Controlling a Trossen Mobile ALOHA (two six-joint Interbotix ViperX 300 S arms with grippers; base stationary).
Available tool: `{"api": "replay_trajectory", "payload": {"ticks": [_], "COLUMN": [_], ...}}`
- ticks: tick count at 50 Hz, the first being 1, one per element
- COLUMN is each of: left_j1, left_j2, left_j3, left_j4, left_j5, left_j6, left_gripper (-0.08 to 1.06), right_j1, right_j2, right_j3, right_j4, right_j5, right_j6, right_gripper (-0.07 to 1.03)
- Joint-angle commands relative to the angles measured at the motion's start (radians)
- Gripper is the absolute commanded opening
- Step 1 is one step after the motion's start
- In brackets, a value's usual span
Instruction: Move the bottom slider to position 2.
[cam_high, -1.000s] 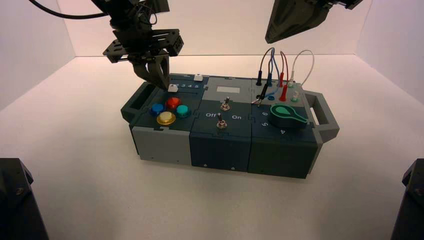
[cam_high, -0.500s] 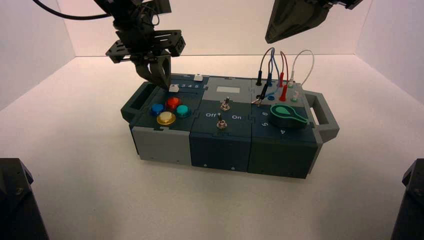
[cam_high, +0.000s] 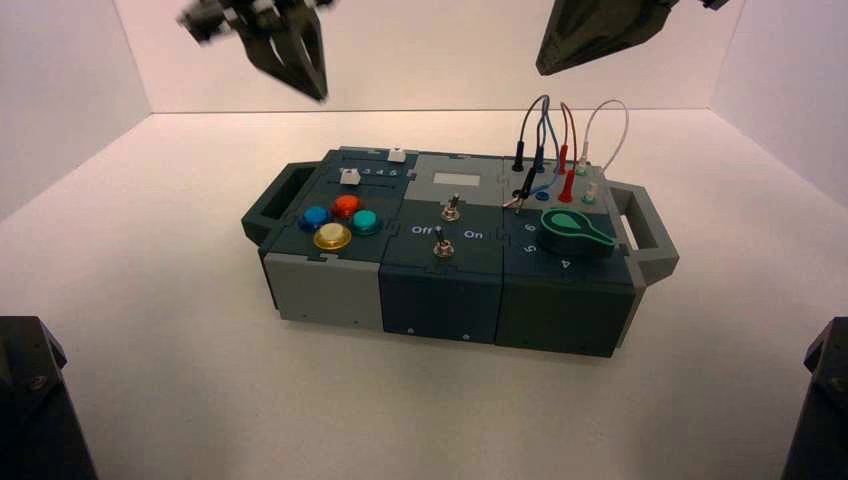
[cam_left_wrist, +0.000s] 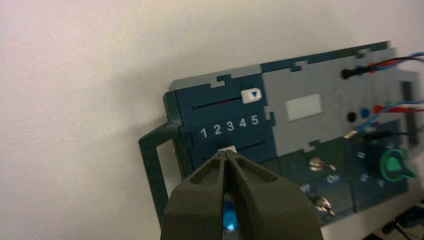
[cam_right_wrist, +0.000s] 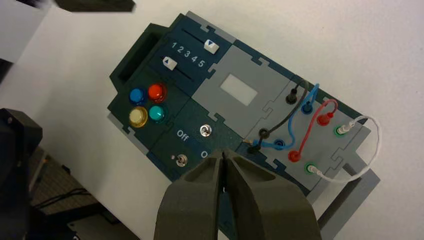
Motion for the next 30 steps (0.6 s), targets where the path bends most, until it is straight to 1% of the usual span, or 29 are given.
{"api": "replay_trajectory", "payload": {"ticks": [1,9,18,30], "left_j1": [0.0,0.0,0.0,0.0], "left_j2": [-0.077,-0.11,-0.143,-0.144], "left_j3": [-0.006,0.023,0.06,0.067], "left_j4": [0.0,0.006,0.006,0.011], "left_j5": [0.021,0.021,0.021,0.02], "left_j6": [0.003,0.006,0.008,0.006], "left_gripper": [-0.03,-0.03,-0.03,-0.03], "right_j1": [0.005,0.003,0.003,0.002], "right_j2": [-0.014,-0.015,-0.015,-0.015], "right_j3": [-0.018,-0.041,-0.057,-0.044], "right_j4": [0.005,0.005,0.005,0.005], "right_j5": [0.002,0.014,0.028,0.025], "right_j6": [0.002,-0.002,-0.002,-0.003], "right_gripper": [-0.02,-0.02,-0.02,-0.02]}}
